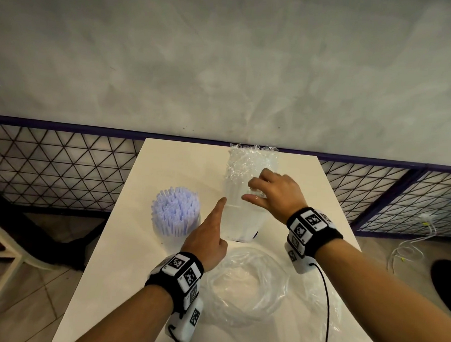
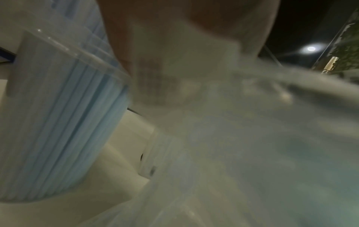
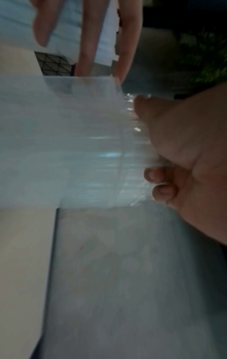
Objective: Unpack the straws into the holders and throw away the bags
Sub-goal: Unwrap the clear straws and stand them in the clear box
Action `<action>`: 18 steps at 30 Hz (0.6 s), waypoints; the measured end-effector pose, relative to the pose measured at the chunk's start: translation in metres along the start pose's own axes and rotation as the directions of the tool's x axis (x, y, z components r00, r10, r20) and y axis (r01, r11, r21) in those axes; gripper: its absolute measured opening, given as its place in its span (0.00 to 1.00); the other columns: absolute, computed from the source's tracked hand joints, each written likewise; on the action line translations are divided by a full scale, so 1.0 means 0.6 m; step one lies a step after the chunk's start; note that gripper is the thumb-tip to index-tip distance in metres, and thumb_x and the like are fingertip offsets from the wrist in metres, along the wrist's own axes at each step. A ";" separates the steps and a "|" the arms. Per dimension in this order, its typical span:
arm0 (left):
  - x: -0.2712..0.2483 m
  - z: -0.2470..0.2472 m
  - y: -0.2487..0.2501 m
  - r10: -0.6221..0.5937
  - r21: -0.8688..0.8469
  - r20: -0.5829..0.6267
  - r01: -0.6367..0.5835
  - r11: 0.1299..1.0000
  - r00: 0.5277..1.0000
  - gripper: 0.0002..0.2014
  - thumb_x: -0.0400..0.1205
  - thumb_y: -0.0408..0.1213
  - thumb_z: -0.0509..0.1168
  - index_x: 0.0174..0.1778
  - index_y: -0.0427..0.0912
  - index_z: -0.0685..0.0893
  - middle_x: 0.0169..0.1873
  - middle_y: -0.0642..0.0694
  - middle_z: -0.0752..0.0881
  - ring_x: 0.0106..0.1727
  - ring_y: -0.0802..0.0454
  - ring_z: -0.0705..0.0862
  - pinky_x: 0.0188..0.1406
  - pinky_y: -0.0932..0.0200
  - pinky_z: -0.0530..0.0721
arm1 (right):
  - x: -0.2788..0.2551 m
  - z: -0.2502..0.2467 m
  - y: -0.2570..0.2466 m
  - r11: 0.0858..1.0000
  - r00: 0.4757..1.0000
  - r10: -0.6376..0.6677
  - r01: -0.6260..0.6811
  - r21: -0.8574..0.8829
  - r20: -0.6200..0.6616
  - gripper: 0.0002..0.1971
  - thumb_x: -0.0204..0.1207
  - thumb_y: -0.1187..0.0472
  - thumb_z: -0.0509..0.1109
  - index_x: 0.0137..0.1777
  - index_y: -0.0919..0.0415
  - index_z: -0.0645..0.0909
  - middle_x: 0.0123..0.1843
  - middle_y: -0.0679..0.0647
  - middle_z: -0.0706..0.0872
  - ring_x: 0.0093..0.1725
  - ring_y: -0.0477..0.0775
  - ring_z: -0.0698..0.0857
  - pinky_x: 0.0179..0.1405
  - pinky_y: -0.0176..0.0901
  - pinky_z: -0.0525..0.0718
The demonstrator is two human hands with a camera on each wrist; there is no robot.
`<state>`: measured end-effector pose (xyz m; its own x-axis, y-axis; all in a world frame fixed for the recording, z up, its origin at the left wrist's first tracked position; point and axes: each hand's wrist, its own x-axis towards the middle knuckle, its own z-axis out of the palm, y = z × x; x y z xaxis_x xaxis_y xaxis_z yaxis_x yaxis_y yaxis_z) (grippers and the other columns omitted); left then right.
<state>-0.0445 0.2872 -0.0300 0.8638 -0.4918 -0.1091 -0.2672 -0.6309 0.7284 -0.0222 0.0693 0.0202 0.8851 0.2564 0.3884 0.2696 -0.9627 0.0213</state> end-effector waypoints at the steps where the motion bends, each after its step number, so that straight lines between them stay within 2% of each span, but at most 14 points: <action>1: -0.001 0.000 0.002 0.002 0.008 0.004 -0.002 1.000 1.000 0.48 0.78 0.30 0.60 0.79 0.69 0.35 0.73 0.48 0.76 0.64 0.44 0.83 0.61 0.49 0.84 | 0.013 -0.004 -0.002 0.998 0.999 -0.026 0.025 -0.060 -0.032 0.23 0.77 0.34 0.61 0.44 0.52 0.86 0.40 0.51 0.81 0.37 0.58 0.82 0.36 0.45 0.72; 4: -0.003 0.001 0.005 -0.003 0.023 0.012 0.003 1.000 1.000 0.47 0.78 0.30 0.60 0.78 0.69 0.35 0.70 0.48 0.78 0.63 0.45 0.83 0.59 0.50 0.84 | 0.036 -0.008 -0.018 0.994 0.996 0.001 -0.012 -0.112 -0.090 0.20 0.75 0.34 0.65 0.39 0.50 0.85 0.44 0.51 0.79 0.47 0.59 0.78 0.44 0.51 0.69; 5: -0.003 0.001 0.007 -0.008 0.022 0.015 0.007 1.000 1.000 0.47 0.78 0.30 0.60 0.79 0.69 0.36 0.66 0.47 0.80 0.63 0.44 0.84 0.58 0.51 0.84 | 0.033 -0.001 -0.025 0.995 0.997 0.033 -0.039 -0.092 -0.068 0.20 0.75 0.34 0.65 0.40 0.50 0.85 0.48 0.52 0.79 0.51 0.60 0.78 0.46 0.53 0.70; 7: -0.004 -0.001 0.014 -0.016 0.031 0.020 0.015 0.999 1.000 0.46 0.78 0.29 0.59 0.81 0.66 0.38 0.60 0.42 0.82 0.57 0.42 0.85 0.49 0.56 0.83 | 0.021 0.017 -0.038 0.993 0.997 0.081 -0.079 -0.083 0.017 0.20 0.79 0.35 0.59 0.45 0.47 0.85 0.58 0.53 0.79 0.60 0.63 0.76 0.51 0.59 0.72; 9: -0.003 -0.004 0.024 -0.015 0.048 0.023 0.014 0.999 1.000 0.44 0.78 0.28 0.59 0.82 0.63 0.41 0.66 0.38 0.80 0.53 0.41 0.85 0.41 0.62 0.75 | 0.010 0.030 -0.044 0.989 0.987 0.121 -0.112 -0.092 0.107 0.23 0.82 0.34 0.51 0.49 0.44 0.84 0.65 0.53 0.76 0.66 0.64 0.72 0.55 0.63 0.70; 11: -0.003 -0.006 0.029 -0.029 0.055 0.024 0.028 0.998 0.999 0.44 0.78 0.28 0.58 0.82 0.62 0.41 0.71 0.39 0.77 0.45 0.44 0.83 0.40 0.63 0.72 | 0.013 0.024 -0.044 0.990 0.978 0.123 -0.108 -0.093 0.171 0.25 0.82 0.34 0.48 0.53 0.44 0.84 0.68 0.52 0.74 0.69 0.64 0.70 0.58 0.63 0.68; 12: -0.003 -0.007 0.030 -0.035 0.063 0.026 0.034 0.997 0.999 0.44 0.78 0.28 0.58 0.82 0.61 0.41 0.71 0.40 0.77 0.40 0.47 0.79 0.39 0.63 0.72 | 0.015 0.019 -0.043 0.990 0.976 0.121 -0.107 -0.086 0.182 0.24 0.82 0.33 0.50 0.54 0.45 0.84 0.69 0.52 0.73 0.70 0.63 0.69 0.59 0.63 0.67; 14: -0.002 -0.007 0.029 -0.047 0.063 0.030 0.045 0.997 0.998 0.44 0.78 0.28 0.59 0.82 0.62 0.42 0.71 0.42 0.77 0.34 0.52 0.75 0.36 0.62 0.72 | 0.019 0.009 -0.039 0.992 0.986 0.116 -0.110 -0.061 0.118 0.20 0.79 0.34 0.59 0.57 0.47 0.81 0.72 0.53 0.71 0.73 0.63 0.69 0.60 0.64 0.68; 16: 0.000 -0.008 0.029 -0.043 0.057 0.025 0.041 0.998 0.999 0.44 0.78 0.28 0.59 0.82 0.63 0.42 0.71 0.44 0.77 0.34 0.51 0.76 0.35 0.62 0.72 | 0.025 0.004 -0.039 0.996 0.997 0.068 -0.065 -0.059 0.045 0.23 0.77 0.34 0.64 0.66 0.45 0.75 0.80 0.53 0.67 0.78 0.63 0.67 0.61 0.66 0.69; 18: 0.000 -0.008 0.030 -0.034 0.065 0.014 0.033 0.997 0.999 0.44 0.78 0.28 0.59 0.82 0.62 0.42 0.72 0.45 0.77 0.40 0.47 0.80 0.37 0.63 0.73 | 0.036 0.006 -0.039 0.997 0.995 0.006 0.001 -0.073 0.103 0.24 0.82 0.37 0.61 0.76 0.41 0.68 0.87 0.49 0.60 0.85 0.59 0.60 0.68 0.69 0.64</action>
<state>-0.0472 0.2788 -0.0140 0.8663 -0.4784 -0.1437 -0.2655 -0.6848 0.6787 -0.0084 0.0979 0.0247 0.9212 0.2580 0.2912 0.2423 -0.9661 0.0894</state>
